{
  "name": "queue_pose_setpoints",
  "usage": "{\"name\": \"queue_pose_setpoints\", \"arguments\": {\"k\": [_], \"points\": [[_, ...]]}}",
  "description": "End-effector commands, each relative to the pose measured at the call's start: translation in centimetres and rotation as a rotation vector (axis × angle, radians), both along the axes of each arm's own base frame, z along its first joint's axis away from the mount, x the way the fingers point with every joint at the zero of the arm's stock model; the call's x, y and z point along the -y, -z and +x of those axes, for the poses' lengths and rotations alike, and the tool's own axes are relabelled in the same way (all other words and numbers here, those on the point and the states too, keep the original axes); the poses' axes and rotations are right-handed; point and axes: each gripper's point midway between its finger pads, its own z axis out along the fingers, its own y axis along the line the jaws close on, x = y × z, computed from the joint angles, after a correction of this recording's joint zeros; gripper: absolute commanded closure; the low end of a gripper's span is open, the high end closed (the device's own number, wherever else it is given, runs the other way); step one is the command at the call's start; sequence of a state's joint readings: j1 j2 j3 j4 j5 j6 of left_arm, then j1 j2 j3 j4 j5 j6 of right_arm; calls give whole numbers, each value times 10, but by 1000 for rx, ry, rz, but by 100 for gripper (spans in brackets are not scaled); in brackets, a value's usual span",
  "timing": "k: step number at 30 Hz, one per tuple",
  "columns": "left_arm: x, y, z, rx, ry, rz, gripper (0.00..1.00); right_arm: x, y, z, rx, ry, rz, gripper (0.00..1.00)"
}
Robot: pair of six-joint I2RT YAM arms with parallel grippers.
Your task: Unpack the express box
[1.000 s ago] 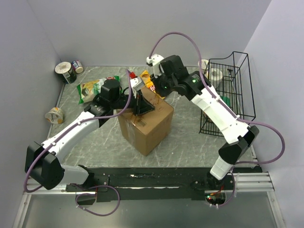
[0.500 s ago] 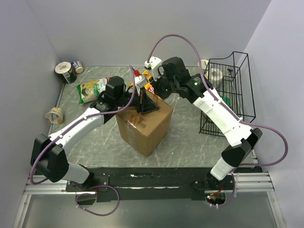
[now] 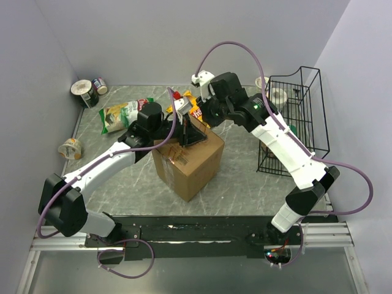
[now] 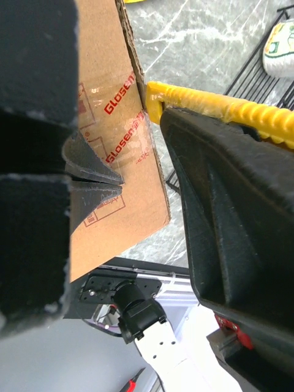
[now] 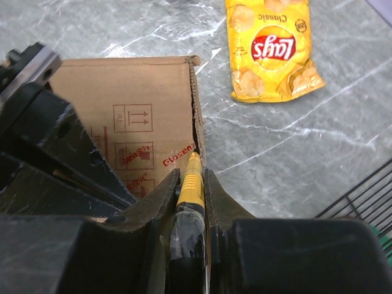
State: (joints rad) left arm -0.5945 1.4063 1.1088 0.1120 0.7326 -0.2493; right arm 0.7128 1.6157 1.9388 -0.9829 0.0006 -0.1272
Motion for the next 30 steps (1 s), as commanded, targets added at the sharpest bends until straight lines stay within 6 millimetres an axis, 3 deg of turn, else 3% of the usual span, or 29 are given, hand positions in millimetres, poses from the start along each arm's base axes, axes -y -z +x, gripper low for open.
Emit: {"name": "queue_pose_setpoints", "arguments": {"k": [1, 4, 9, 10, 13, 22, 25, 30], "points": [[-20, 76, 7, -163, -122, 184, 99, 23, -10, -30, -82, 76, 12, 100], [-21, 77, 6, -163, -124, 184, 99, 28, -12, -38, -88, 55, 0, 100], [-21, 79, 7, -165, -132, 191, 99, 34, 9, -50, -126, 25, -33, 100], [-21, 80, 8, -165, -135, 193, 99, 36, 21, -51, -141, 25, -55, 100], [-21, 84, 8, -168, -135, 199, 99, 35, 32, -47, -116, 3, -78, 100], [-23, 90, 7, -175, -144, 212, 99, 43, -27, -26, 71, 41, -63, 100], [-23, 90, 7, -176, -145, 210, 99, 46, -34, -27, 82, 48, -62, 100], [-24, 90, 9, -172, -156, 213, 99, 49, -25, -40, 7, 57, -59, 100]]}}
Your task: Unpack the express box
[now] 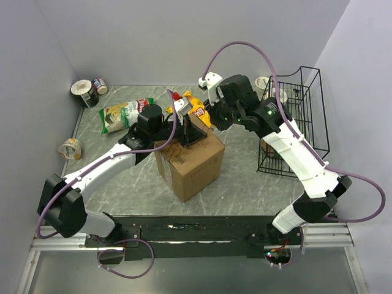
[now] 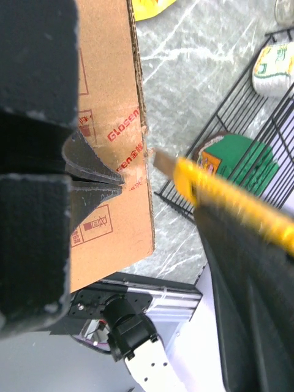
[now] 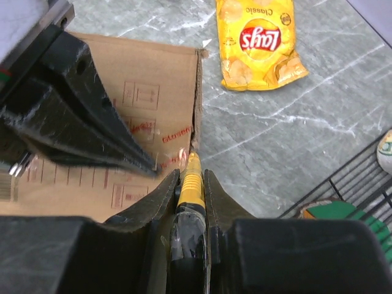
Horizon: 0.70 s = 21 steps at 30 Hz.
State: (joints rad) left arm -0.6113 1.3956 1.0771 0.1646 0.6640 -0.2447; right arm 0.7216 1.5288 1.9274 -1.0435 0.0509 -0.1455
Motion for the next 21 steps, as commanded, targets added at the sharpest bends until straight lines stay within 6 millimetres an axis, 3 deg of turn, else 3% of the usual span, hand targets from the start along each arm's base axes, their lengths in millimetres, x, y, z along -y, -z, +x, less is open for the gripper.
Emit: {"name": "queue_pose_setpoints", "arguments": {"k": [1, 8, 14, 17, 21], "points": [[-26, 90, 4, -217, -110, 214, 99, 24, 1, -24, -51, 34, -42, 100], [-25, 88, 5, -215, -114, 209, 99, 23, 16, -33, -98, 41, -47, 100], [-25, 88, 2, -221, -103, 207, 99, 22, -45, -7, 115, 102, 86, 100], [-25, 89, 1, -225, -100, 206, 99, 22, -56, -7, 169, 100, 148, 100], [-24, 88, 1, -226, -98, 205, 99, 17, -45, -6, 157, 97, 157, 100]]}}
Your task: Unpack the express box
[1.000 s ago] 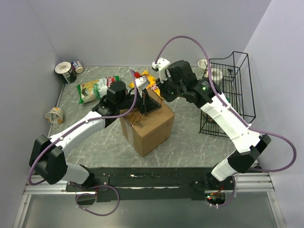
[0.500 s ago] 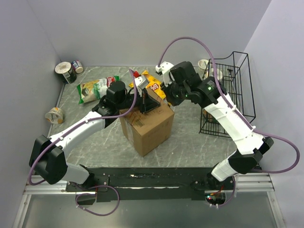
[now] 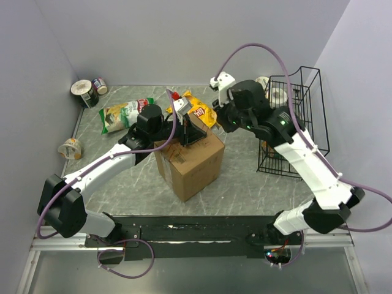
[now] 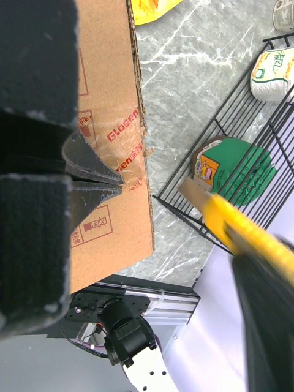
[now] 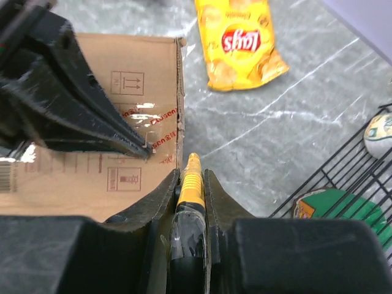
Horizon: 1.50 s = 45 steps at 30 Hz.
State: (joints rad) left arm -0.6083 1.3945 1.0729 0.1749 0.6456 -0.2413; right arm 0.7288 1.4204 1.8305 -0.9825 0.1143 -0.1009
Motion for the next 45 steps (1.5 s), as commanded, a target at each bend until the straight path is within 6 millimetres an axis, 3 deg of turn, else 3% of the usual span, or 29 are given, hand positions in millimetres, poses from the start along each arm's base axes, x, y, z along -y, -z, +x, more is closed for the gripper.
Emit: {"name": "queue_pose_setpoints", "arguments": {"k": [1, 6, 18, 40, 43, 45], "points": [[-22, 88, -4, -237, -77, 202, 99, -2, -29, 5, 88, 32, 107, 100], [-23, 90, -4, -239, -80, 207, 99, -9, -31, 7, 95, 25, 142, 100], [-23, 91, -5, -243, -79, 210, 99, -21, -11, 6, 15, -3, 133, 100], [-23, 93, -5, -250, -74, 210, 99, -25, 17, 7, -28, -15, 76, 100], [-23, 94, -6, -252, -74, 211, 99, -26, 11, 9, -4, -7, 89, 100], [-23, 94, -6, -251, -73, 212, 99, -28, -6, 11, 54, -22, 122, 100]]}}
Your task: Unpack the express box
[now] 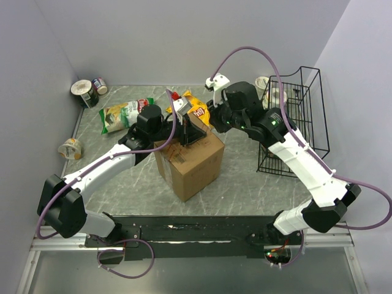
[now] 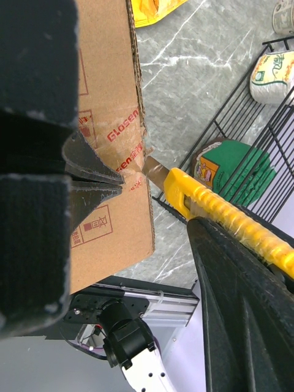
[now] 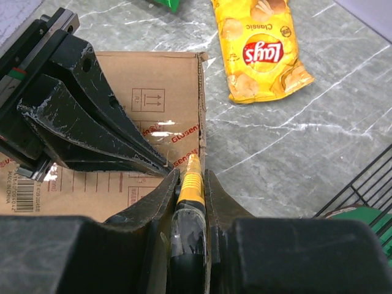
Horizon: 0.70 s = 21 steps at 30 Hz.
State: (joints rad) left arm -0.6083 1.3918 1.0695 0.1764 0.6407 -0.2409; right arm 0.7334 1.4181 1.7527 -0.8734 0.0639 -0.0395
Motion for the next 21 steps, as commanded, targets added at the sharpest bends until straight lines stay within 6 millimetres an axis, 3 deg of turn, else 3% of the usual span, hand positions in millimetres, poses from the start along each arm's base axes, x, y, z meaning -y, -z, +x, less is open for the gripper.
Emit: {"name": "queue_pose_setpoints", "arguments": {"k": [1, 8, 21], "points": [[-23, 93, -6, -253, -70, 212, 99, -6, -22, 8, 93, -6, 45, 100], [-22, 94, -6, -253, -69, 211, 99, -6, -26, 10, 106, -7, 46, 100], [-23, 95, -7, -256, -67, 214, 99, -10, -6, 11, 57, -8, 17, 100]]}}
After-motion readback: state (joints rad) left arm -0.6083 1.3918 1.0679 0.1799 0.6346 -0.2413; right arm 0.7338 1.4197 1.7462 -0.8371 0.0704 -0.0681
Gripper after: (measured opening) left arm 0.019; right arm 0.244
